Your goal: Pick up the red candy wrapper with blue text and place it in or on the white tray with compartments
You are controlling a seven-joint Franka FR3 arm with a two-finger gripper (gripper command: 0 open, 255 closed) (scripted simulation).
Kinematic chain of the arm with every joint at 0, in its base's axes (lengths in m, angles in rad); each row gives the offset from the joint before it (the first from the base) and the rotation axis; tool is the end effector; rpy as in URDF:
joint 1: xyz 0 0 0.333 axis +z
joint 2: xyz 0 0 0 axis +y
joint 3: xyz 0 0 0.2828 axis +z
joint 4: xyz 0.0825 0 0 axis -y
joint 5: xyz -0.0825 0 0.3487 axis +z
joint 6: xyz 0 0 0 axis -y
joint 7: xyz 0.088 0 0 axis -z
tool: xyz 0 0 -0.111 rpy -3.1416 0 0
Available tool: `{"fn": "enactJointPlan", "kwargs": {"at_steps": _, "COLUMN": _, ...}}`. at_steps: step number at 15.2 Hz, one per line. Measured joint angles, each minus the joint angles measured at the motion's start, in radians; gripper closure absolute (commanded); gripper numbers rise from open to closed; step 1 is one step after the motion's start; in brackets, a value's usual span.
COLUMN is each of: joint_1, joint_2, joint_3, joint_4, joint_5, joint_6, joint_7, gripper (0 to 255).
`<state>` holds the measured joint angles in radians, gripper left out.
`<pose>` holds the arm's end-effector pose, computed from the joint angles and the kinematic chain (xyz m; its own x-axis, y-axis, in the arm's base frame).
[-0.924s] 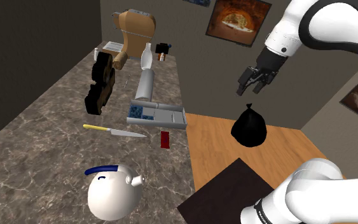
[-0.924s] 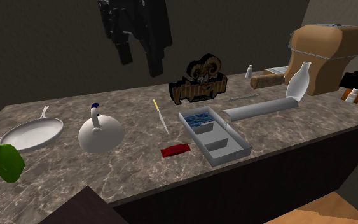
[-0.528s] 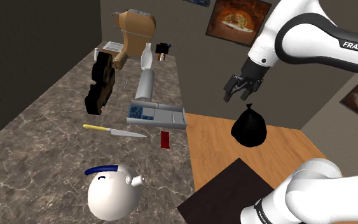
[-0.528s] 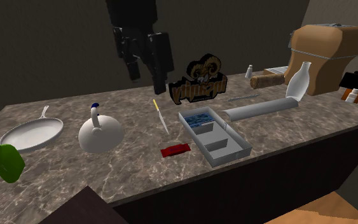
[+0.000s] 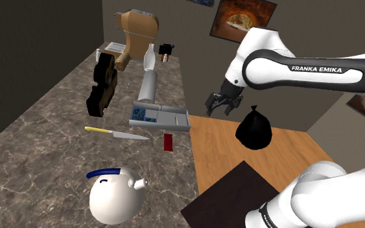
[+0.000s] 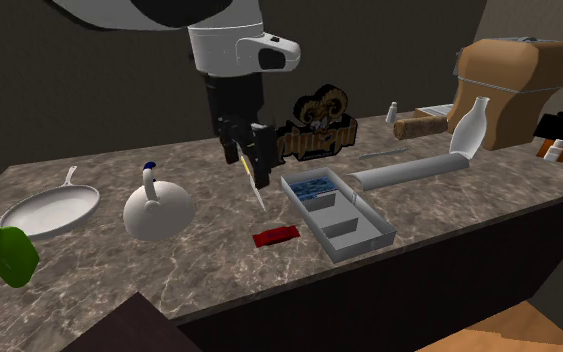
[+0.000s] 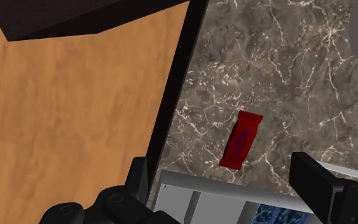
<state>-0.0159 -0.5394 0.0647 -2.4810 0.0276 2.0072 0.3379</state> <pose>0.3751 0.0210 0.4631 0.9509 -0.3030 0.0637 -0.3027 -0.9530 -0.0144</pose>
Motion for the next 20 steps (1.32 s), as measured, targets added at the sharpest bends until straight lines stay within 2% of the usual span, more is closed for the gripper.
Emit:
{"fn": "enactJointPlan", "kwargs": {"at_steps": 8, "joint_1": 0.001, "joint_2": 0.268, "joint_3": 0.052, "joint_4": 0.006, "joint_5": 0.018, "joint_6": 0.248, "joint_7": 0.116, "gripper": 0}}
{"fn": "enactJointPlan", "kwargs": {"at_steps": 14, "joint_1": -0.002, "joint_2": 0.502, "joint_3": 0.072, "joint_4": 0.077, "joint_5": 0.004, "joint_6": 0.401, "joint_7": 0.198, "gripper": 0}}
{"fn": "enactJointPlan", "kwargs": {"at_steps": 20, "joint_1": 0.016, "joint_2": 0.745, "joint_3": 0.076, "joint_4": 0.182, "joint_5": -0.025, "joint_6": 0.529, "joint_7": 0.294, "gripper": 0}}
